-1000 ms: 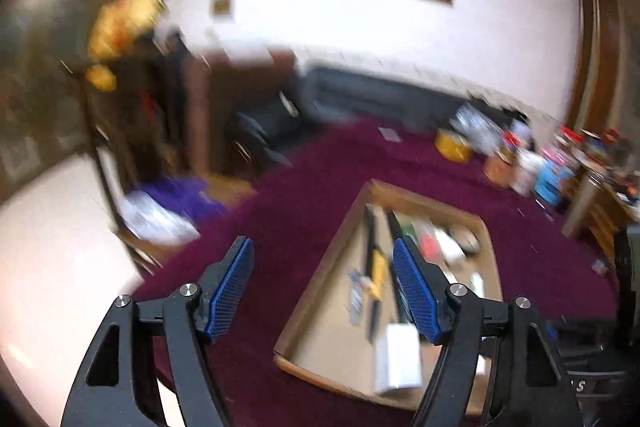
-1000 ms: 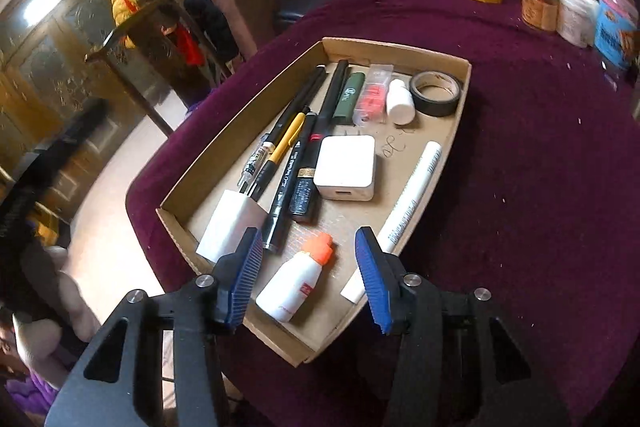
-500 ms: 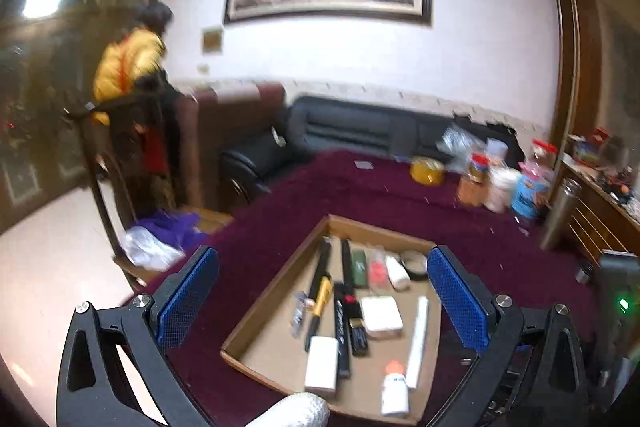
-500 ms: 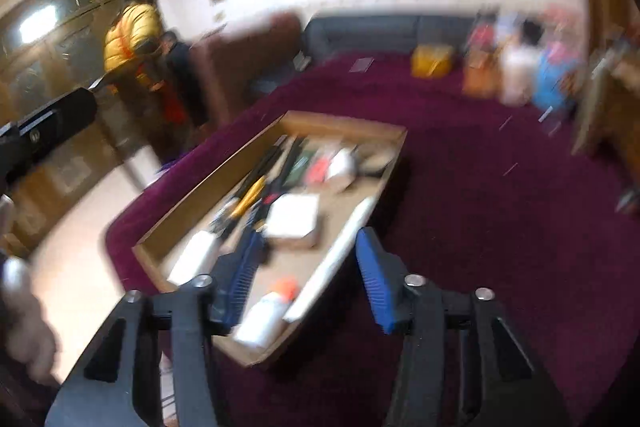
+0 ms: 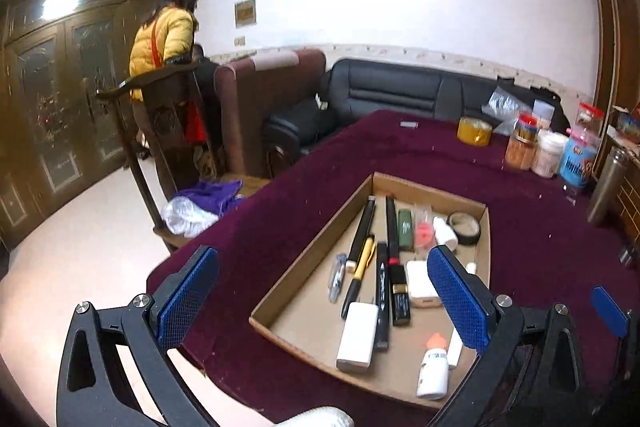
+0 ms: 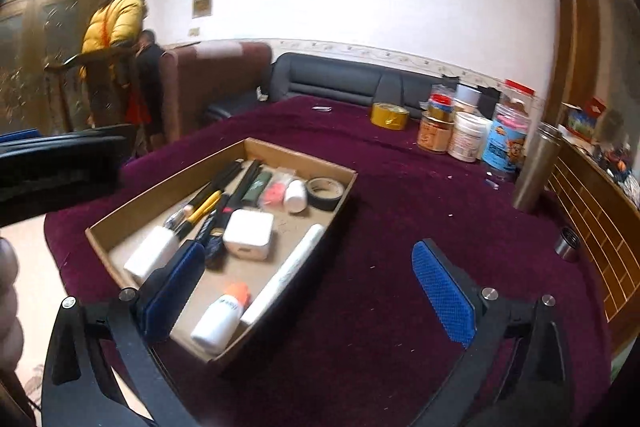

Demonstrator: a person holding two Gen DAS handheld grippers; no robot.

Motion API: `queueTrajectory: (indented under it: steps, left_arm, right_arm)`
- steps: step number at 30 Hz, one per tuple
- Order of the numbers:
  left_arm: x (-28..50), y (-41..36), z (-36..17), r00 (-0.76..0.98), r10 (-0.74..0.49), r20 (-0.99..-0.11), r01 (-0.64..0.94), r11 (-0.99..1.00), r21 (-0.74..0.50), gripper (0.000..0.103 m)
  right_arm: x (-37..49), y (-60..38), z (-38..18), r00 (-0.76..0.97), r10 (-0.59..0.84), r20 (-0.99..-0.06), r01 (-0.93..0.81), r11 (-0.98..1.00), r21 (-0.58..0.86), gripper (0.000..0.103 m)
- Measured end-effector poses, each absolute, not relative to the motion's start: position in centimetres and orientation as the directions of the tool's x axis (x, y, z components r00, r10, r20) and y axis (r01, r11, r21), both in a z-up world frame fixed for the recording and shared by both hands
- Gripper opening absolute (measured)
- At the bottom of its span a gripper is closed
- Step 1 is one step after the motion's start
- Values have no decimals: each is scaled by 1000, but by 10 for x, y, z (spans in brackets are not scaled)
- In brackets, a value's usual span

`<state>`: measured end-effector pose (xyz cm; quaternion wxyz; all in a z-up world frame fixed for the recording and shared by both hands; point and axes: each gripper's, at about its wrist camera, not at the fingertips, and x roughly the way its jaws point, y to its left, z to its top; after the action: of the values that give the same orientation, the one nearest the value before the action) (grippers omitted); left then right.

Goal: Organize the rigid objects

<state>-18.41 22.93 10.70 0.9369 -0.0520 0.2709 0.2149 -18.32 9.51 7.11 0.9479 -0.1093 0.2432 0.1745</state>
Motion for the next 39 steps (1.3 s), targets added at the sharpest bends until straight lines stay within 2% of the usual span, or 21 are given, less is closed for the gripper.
queueTrajectory:
  steps: [11, 25, 39]
  left_arm:
    - [-183, 235, 89, 718, 358, -597, -422, 906, 35, 102]
    - [-181, 241, 80, 697, 314, -645, -401, 916, 12, 102]
    - [-173, 246, 69, 674, 256, -692, -369, 929, -16, 102]
  right_arm:
    - [-173, 105, 58, 785, 201, -586, -365, 914, -175, 103]
    - [-175, 115, 53, 770, 163, -617, -375, 898, -230, 103]
    - [-168, 113, 51, 750, 147, -645, -360, 908, -212, 103]
